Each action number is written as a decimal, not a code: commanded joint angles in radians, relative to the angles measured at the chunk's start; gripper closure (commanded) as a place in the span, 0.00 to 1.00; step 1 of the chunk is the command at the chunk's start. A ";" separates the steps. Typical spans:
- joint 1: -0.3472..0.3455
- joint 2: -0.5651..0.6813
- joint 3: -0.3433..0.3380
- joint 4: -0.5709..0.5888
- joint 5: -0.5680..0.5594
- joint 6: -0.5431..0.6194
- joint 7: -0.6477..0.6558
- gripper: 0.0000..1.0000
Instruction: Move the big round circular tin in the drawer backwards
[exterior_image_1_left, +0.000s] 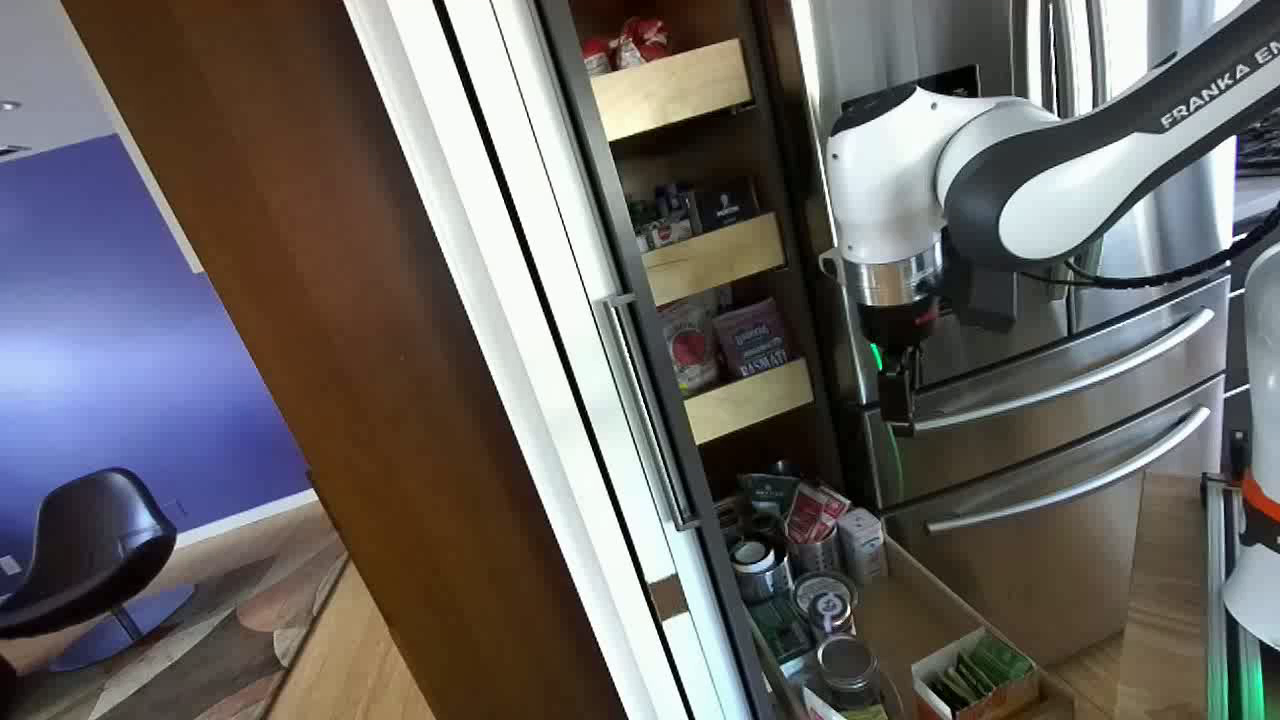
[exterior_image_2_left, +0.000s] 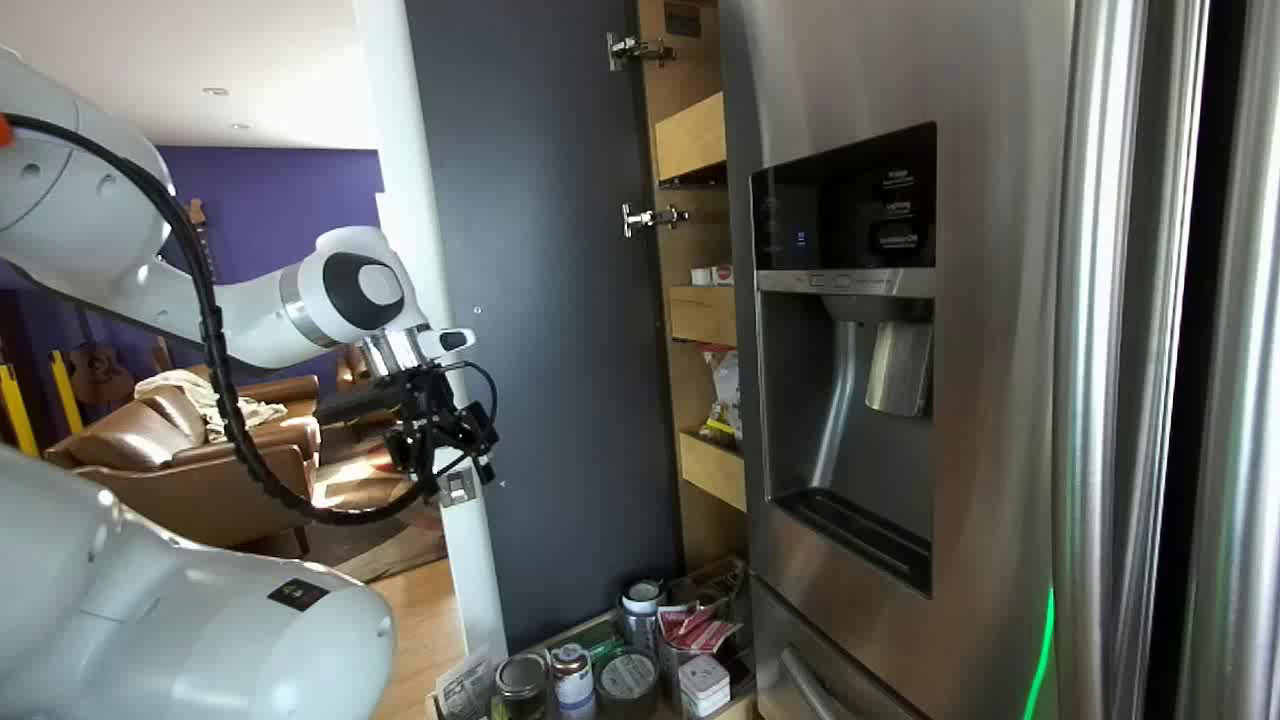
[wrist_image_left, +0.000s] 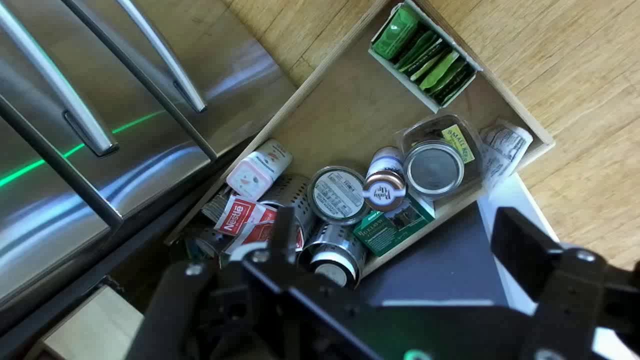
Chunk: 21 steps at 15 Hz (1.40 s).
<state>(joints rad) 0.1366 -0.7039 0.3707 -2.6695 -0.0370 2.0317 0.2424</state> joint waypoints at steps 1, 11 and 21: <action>0.023 0.006 -0.021 0.002 -0.017 -0.002 0.014 0.00; 0.053 0.059 -0.086 -0.053 0.002 0.137 -0.116 0.00; 0.029 0.447 -0.247 -0.103 -0.004 0.626 -0.379 0.00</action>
<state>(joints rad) 0.1702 -0.3931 0.1804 -2.7729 -0.0347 2.5163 -0.0454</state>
